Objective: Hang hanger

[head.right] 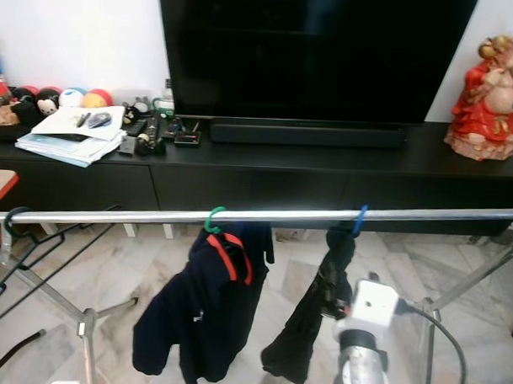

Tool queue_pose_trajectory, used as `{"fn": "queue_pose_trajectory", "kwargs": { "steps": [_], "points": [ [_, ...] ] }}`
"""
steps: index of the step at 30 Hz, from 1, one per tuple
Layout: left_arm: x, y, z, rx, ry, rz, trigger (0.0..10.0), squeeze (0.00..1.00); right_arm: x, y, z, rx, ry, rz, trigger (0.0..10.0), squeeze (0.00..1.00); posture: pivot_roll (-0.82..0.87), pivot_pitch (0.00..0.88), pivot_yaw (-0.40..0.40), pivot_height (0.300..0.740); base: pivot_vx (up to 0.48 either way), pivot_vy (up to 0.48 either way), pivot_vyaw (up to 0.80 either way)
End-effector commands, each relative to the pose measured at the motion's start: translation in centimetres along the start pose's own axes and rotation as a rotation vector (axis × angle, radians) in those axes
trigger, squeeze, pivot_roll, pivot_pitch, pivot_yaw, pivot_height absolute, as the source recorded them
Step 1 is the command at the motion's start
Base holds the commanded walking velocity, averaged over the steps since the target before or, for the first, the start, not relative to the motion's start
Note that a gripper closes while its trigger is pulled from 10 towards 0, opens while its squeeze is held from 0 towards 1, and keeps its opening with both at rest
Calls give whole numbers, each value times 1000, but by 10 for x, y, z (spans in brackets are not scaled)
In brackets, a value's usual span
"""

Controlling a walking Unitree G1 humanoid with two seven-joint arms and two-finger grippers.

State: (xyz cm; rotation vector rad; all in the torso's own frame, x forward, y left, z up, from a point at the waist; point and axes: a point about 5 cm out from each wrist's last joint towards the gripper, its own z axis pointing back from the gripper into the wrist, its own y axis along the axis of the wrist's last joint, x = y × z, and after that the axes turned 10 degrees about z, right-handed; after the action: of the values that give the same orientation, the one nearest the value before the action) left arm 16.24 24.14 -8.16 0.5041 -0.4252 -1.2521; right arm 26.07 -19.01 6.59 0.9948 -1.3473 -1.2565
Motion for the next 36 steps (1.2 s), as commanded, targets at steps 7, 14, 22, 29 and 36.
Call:
{"fn": "queue_pose_trajectory", "kwargs": {
  "steps": [7,14,22,29,36],
  "points": [
    [-6,-2,1,5,12,28,10000,0,-7,6,-1,7,18,-7,10000,0,37,0,5,740,0,0,0],
    [-3,-5,2,-6,3,37,10000,0,-11,7,-2,3,30,-11,10000,0,38,0,-1,740,0,0,0],
    [-7,-4,3,40,0,19,10000,0,-7,8,1,4,28,-4,10000,0,24,0,3,740,0,0,0],
    [-10,1,6,85,-56,-93,10000,0,-5,6,4,-2,24,2,10000,0,19,0,8,740,0,0,0],
    [-21,-4,10,96,-44,-123,10000,0,-9,6,3,-2,41,4,10000,0,28,0,9,740,0,0,0]
  ]
}}
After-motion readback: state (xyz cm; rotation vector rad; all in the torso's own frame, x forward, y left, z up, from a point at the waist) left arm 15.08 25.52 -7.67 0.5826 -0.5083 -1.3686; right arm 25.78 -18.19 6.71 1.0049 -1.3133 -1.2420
